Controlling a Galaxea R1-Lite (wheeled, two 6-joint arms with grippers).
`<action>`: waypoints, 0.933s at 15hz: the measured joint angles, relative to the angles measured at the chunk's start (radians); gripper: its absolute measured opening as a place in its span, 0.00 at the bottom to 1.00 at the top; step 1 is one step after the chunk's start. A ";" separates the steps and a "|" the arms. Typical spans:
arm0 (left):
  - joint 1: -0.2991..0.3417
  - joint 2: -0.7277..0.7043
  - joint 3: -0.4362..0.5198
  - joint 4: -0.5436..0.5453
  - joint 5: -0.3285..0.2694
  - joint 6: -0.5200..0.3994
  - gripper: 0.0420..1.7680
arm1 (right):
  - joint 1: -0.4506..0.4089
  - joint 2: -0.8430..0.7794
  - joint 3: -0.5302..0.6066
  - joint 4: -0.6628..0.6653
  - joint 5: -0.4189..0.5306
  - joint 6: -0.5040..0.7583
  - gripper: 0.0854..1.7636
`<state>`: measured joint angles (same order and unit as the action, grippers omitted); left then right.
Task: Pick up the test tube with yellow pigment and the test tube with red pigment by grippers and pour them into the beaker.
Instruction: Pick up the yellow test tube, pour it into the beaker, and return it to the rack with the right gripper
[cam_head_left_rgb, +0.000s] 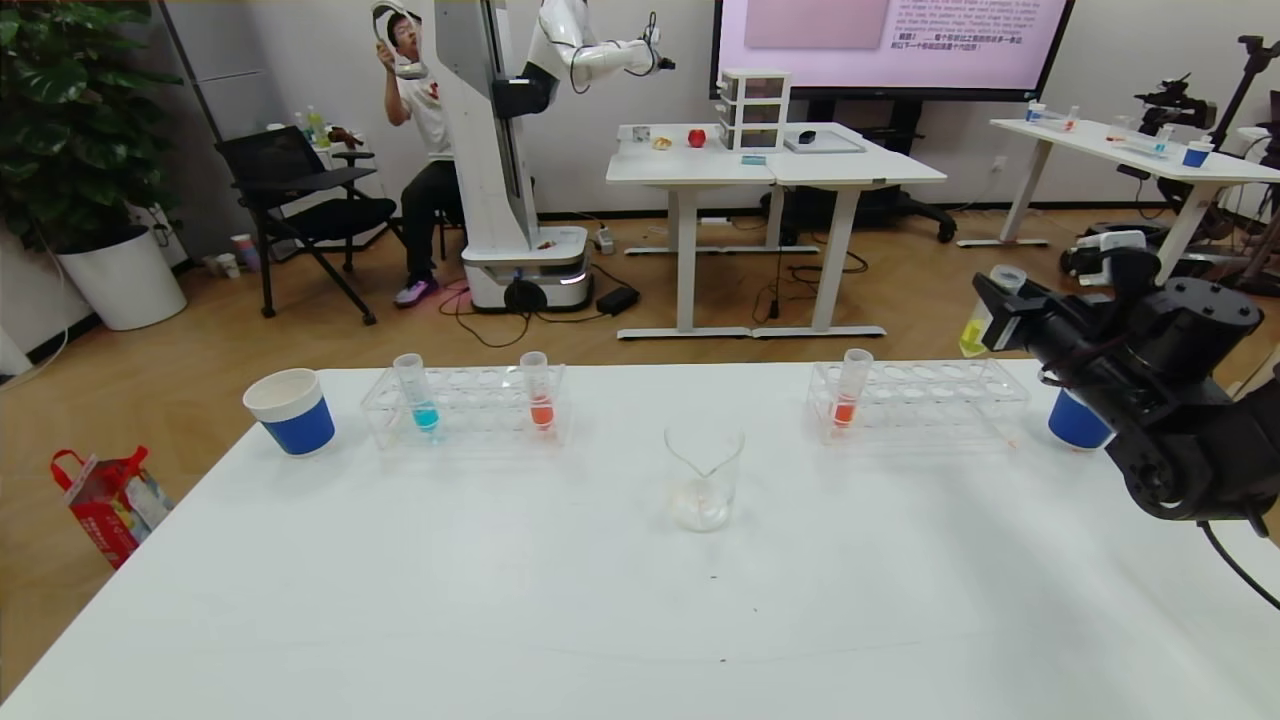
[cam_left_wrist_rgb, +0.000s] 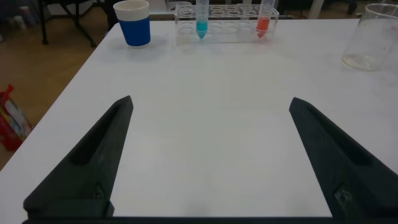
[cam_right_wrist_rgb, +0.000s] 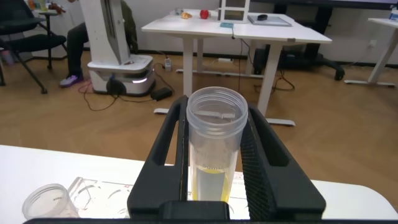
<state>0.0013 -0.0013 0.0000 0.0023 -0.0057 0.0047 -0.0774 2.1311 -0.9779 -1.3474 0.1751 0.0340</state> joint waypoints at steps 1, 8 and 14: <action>0.000 0.000 0.000 0.000 0.000 0.000 0.99 | 0.010 -0.001 -0.024 0.031 0.004 0.000 0.25; 0.000 0.000 0.000 0.000 0.000 0.000 0.99 | 0.212 -0.002 -0.163 0.110 0.161 -0.057 0.25; 0.000 0.000 0.000 0.000 0.000 0.000 0.99 | 0.344 0.036 -0.176 0.101 0.328 -0.396 0.25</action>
<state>0.0013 -0.0013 0.0000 0.0023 -0.0057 0.0047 0.2664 2.1668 -1.1536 -1.2460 0.5028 -0.3621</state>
